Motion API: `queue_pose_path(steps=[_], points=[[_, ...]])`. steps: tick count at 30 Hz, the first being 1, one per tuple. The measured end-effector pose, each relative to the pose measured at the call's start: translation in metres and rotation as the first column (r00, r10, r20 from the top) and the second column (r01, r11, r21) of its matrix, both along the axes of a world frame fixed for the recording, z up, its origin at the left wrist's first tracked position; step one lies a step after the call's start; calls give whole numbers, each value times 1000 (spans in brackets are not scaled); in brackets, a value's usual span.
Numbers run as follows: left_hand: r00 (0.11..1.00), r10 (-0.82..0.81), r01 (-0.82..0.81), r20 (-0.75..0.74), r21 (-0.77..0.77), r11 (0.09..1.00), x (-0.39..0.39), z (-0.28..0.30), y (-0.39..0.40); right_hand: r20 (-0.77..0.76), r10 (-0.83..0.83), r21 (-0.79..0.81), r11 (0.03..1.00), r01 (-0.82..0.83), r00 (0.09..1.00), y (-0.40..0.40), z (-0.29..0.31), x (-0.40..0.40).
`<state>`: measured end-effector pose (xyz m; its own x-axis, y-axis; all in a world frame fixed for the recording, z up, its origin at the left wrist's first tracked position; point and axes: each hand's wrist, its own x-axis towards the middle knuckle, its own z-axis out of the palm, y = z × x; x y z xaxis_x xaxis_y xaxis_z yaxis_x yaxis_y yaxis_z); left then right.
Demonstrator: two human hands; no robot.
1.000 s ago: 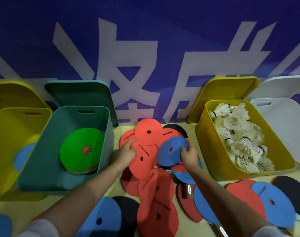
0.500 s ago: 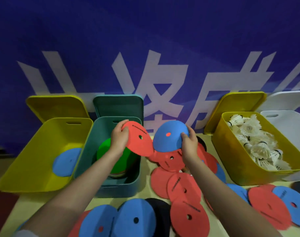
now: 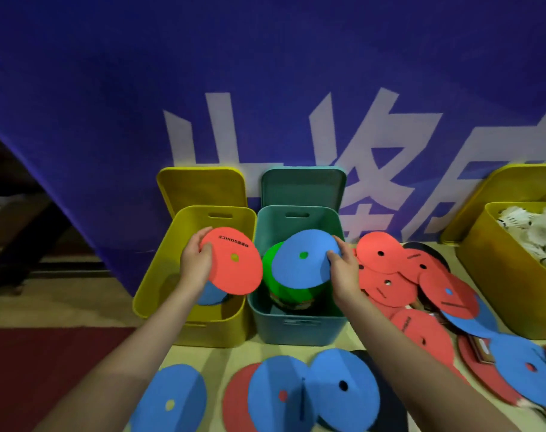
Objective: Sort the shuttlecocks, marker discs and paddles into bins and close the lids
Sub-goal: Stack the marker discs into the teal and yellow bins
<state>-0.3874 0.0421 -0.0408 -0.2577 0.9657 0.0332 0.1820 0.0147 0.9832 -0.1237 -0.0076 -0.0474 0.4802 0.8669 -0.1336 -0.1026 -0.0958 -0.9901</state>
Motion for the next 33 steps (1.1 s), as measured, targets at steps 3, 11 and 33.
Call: queue_pose_path(steps=[3,11,33], points=[[999,-7,6,-45,-35,999,-36,-13,7,-11,-17,-42,999,17,1000,-2,-10,-26],[997,19,-27,-69,-115,993,-82,-34,49,-91,-98,-129,988,86,991,26,-19,-53],[776,-348,215,-527,-298,930,-72,-93,109,-20,30,-26,999,-30,999,76,17,-69]])
